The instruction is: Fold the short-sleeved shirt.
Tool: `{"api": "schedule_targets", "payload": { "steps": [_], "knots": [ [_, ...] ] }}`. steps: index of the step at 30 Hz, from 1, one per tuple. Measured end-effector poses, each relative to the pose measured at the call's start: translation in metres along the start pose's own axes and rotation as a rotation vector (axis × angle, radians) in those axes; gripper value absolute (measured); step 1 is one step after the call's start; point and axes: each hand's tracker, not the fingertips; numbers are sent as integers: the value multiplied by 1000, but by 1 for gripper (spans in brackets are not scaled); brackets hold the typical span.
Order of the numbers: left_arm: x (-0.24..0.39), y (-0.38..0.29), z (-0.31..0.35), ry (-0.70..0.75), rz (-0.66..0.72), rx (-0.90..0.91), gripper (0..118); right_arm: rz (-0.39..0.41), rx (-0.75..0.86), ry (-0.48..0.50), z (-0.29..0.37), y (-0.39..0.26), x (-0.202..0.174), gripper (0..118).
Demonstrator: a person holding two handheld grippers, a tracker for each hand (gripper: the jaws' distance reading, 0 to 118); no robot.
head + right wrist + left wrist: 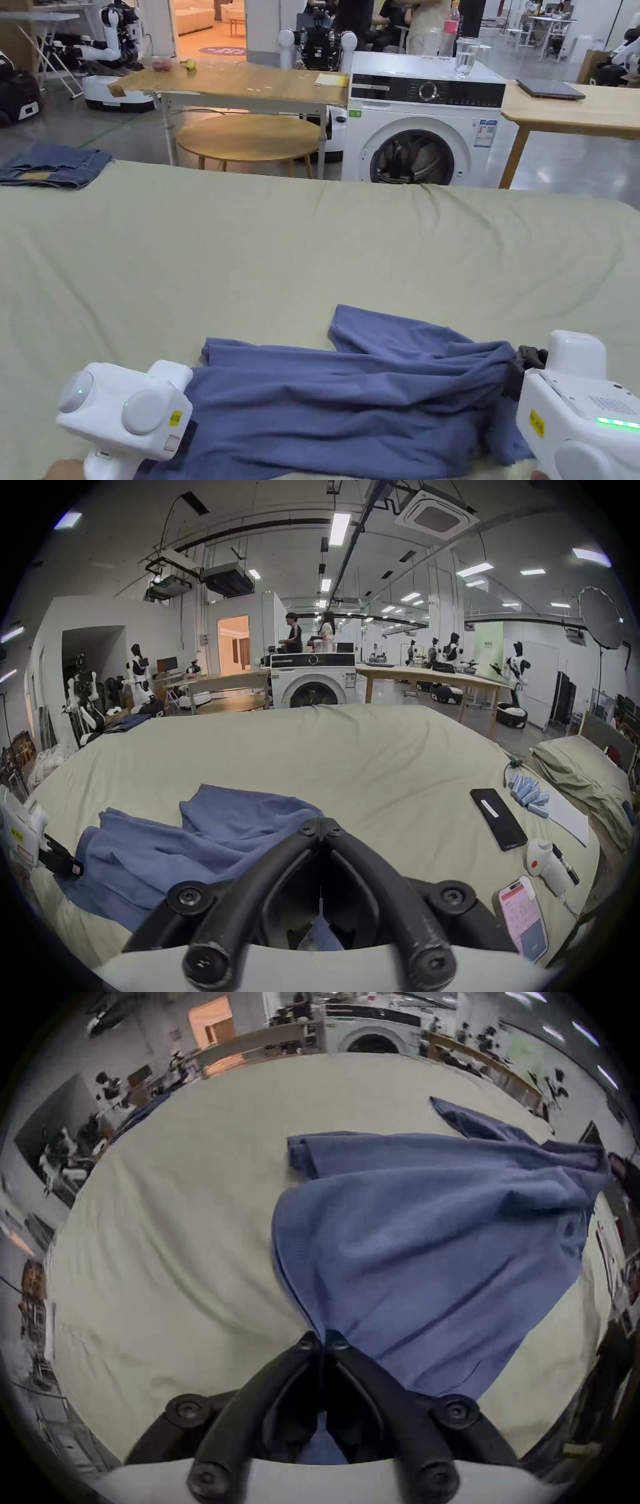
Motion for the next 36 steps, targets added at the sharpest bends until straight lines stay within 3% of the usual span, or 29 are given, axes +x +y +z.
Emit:
{"api": "schedule_targets", "payload": {
  "steps": [6, 9, 11, 12, 15, 20, 24, 27, 30, 33, 36],
  "knots": [
    [-29, -4, 20, -91, 121, 87, 0, -49, -80, -40, -4, 9, 46, 1],
    [-35, -3, 30, -99, 130, 108, 0, -65, -202, -17, -18, 2, 61, 20],
    [-38, 1, 33, -109, 138, 114, 0, -79, -276, 1, -31, -6, 64, 47],
    [-38, 1, 34, -111, 140, 118, 0, -91, -295, 17, -36, -10, 64, 53],
    [-33, 2, 37, -108, 137, 121, 0, -97, -374, 80, -53, -21, 54, 54],
    [-32, 1, 35, -101, 130, 114, 0, 32, -522, 24, -86, -49, 31, 54],
    [-34, 0, 33, -106, 140, 107, 0, -11, -492, 31, -80, -50, 27, 51],
    [-35, 1, 30, -109, 145, 108, 0, -9, -492, 69, -77, -52, 20, 22],
    [-37, 2, 32, -115, 152, 118, 0, -20, -491, 82, -75, -48, 24, 11],
    [-40, 3, 42, -119, 159, 153, 0, -82, -458, 129, -63, -38, 37, 8],
    [-47, 7, 60, -137, 177, 216, 0, -84, -362, 98, -44, -19, 52, 7]
  ]
}}
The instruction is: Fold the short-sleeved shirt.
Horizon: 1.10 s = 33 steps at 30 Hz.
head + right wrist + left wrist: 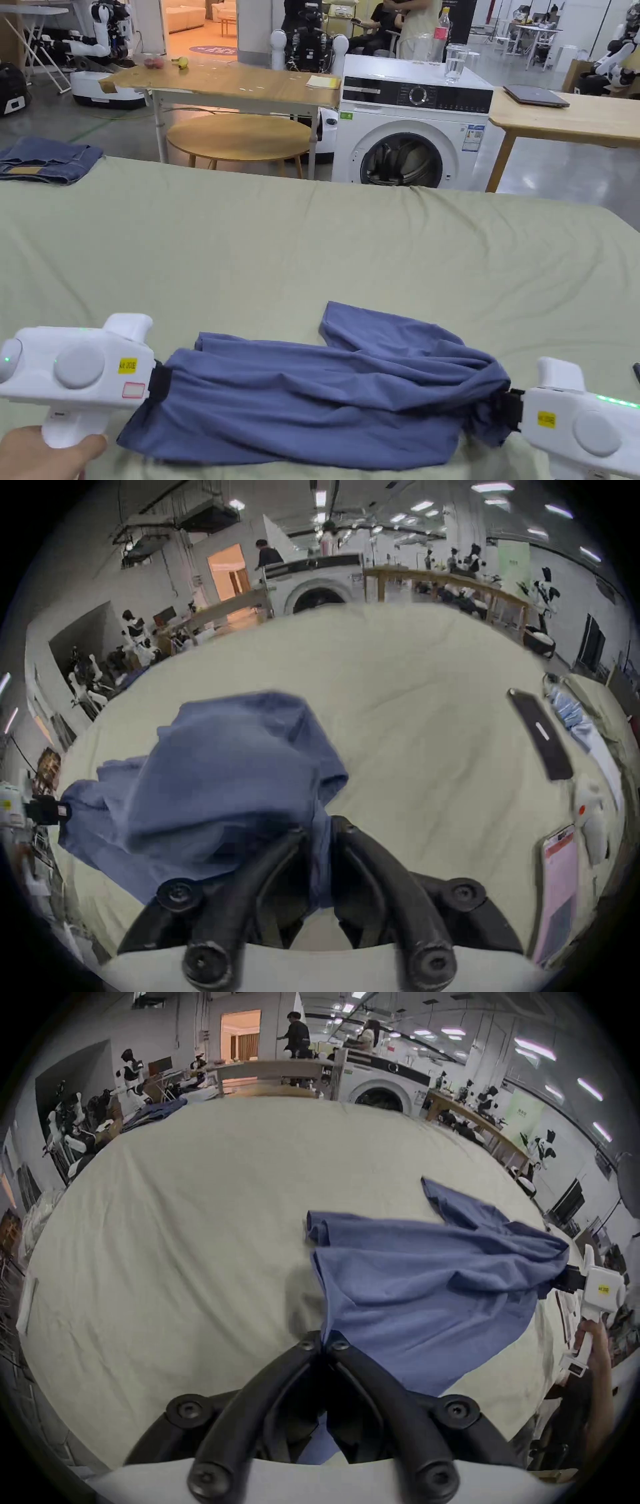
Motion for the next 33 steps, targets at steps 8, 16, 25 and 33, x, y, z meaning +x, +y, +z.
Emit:
{"api": "schedule_targets", "payload": {
  "steps": [8, 16, 25, 33],
  "knots": [
    [-7, 46, 54, -13, -7, 153, 0, 11, 163, -27, 56, 57, 22, 6],
    [-14, 114, 97, 32, -42, 286, 0, 103, 300, -31, 79, 110, -23, 6],
    [-31, 191, 151, 102, -39, 451, 0, 143, 435, -41, 99, 186, -76, 5],
    [-52, 248, 182, 144, 5, 519, 0, 112, 531, -61, 116, 262, -91, 5]
  ]
}}
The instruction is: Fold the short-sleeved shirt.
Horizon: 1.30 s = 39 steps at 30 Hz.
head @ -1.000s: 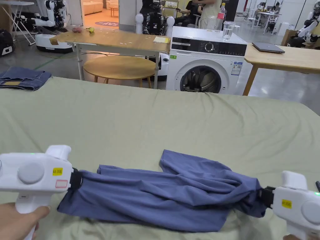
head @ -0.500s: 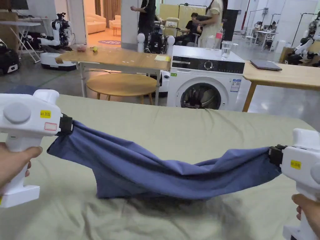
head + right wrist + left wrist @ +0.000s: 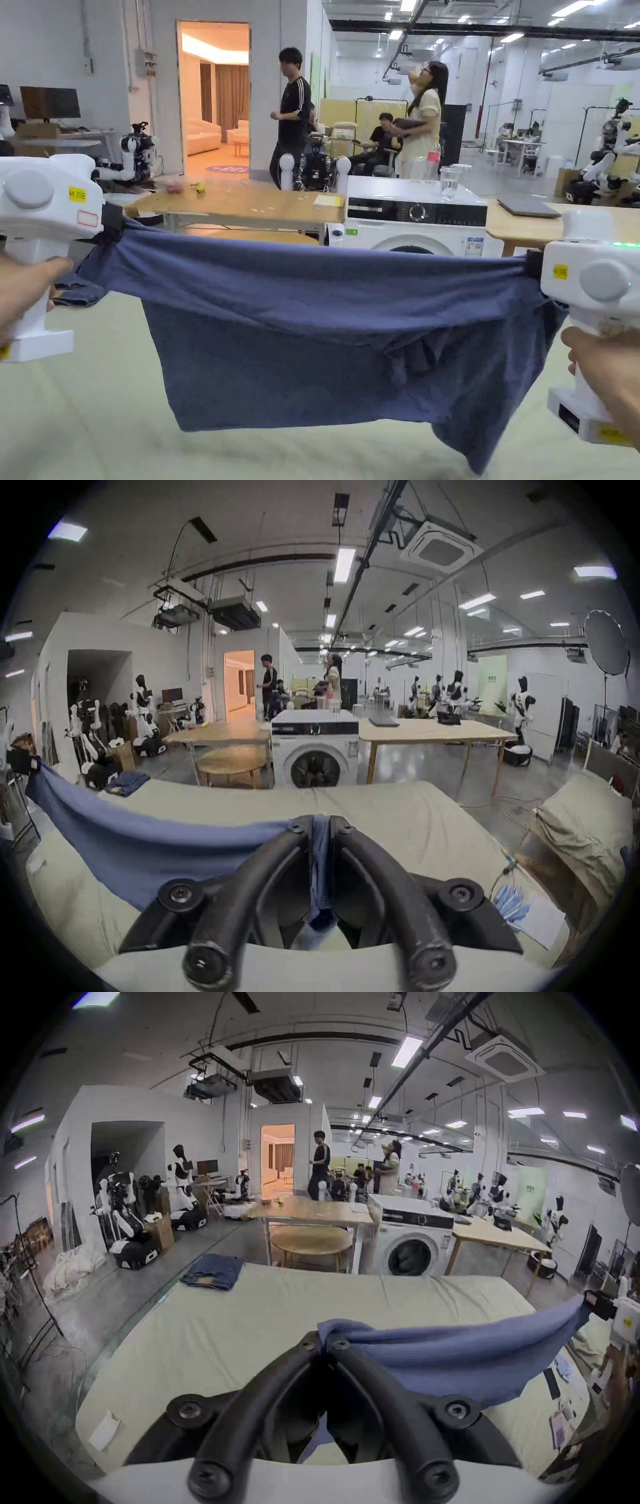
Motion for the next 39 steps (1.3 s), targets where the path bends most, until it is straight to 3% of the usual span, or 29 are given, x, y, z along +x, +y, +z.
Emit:
{"api": "schedule_targets", "payload": {
  "steps": [8, 14, 24, 39],
  "knots": [
    [-6, 46, -13, 43, -22, 32, 0, 36, 72, -6, -23, 49, -19, 5],
    [-8, 34, -24, 76, -47, 12, 0, 71, 58, -11, -43, 42, -34, 5],
    [-23, -91, -31, 40, -43, -90, 0, 110, -70, -18, -35, -63, -28, 6],
    [-36, -285, 44, -21, 78, -304, 0, 125, -317, -47, 70, -224, 1, 6]
  ]
}}
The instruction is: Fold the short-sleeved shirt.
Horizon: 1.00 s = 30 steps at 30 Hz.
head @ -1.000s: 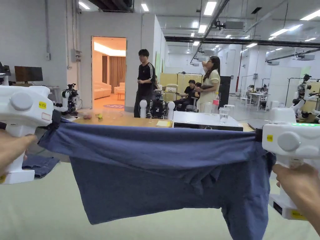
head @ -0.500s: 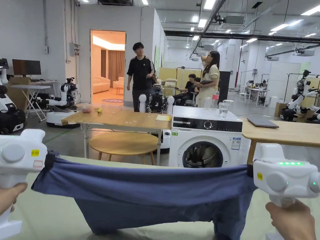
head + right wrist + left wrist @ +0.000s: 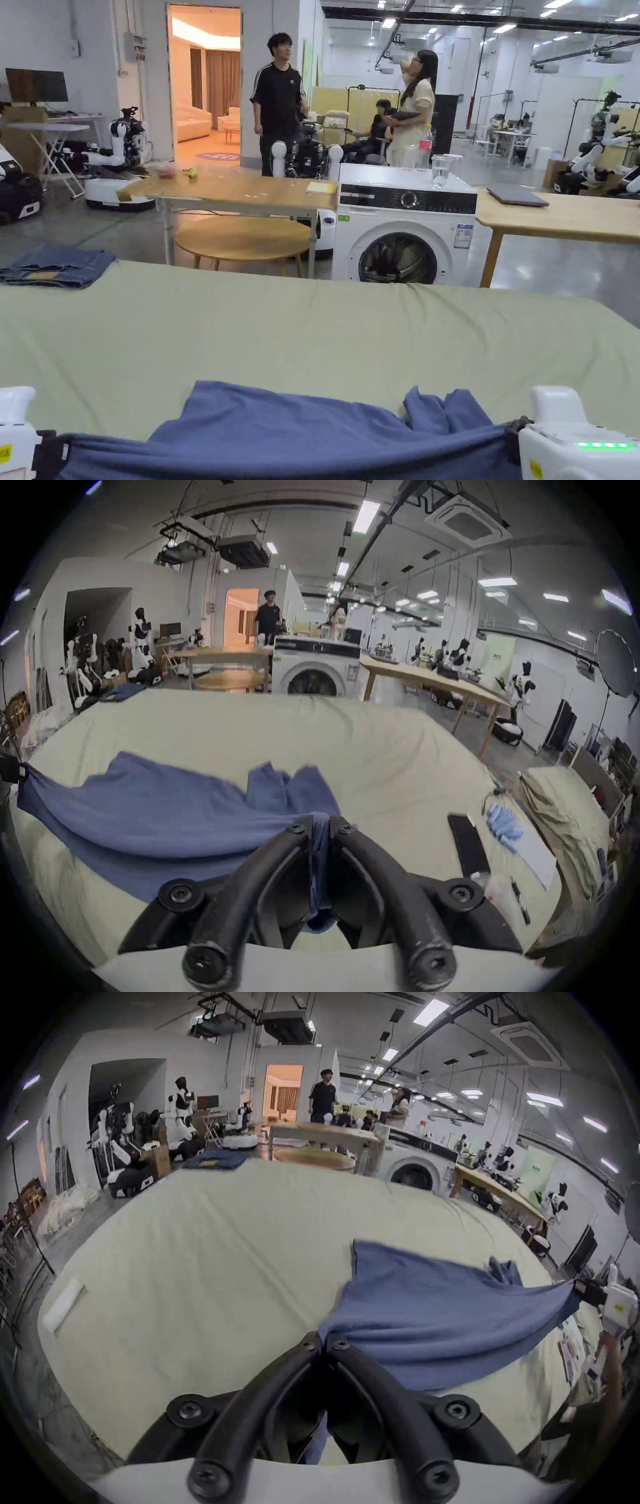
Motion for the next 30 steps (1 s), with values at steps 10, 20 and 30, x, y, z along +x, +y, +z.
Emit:
{"api": "schedule_targets", "payload": {
  "steps": [10, 20, 30],
  "knots": [
    [-1, -58, -31, 23, -1, -163, 0, 3, -171, -11, -18, -81, 5, 6],
    [16, -44, -17, 16, 20, -34, 39, -53, -32, -28, 2, -65, -9, 60],
    [96, -34, -1, -22, -134, 252, 20, -101, 165, 73, 28, -34, -80, 19]
  ]
}}
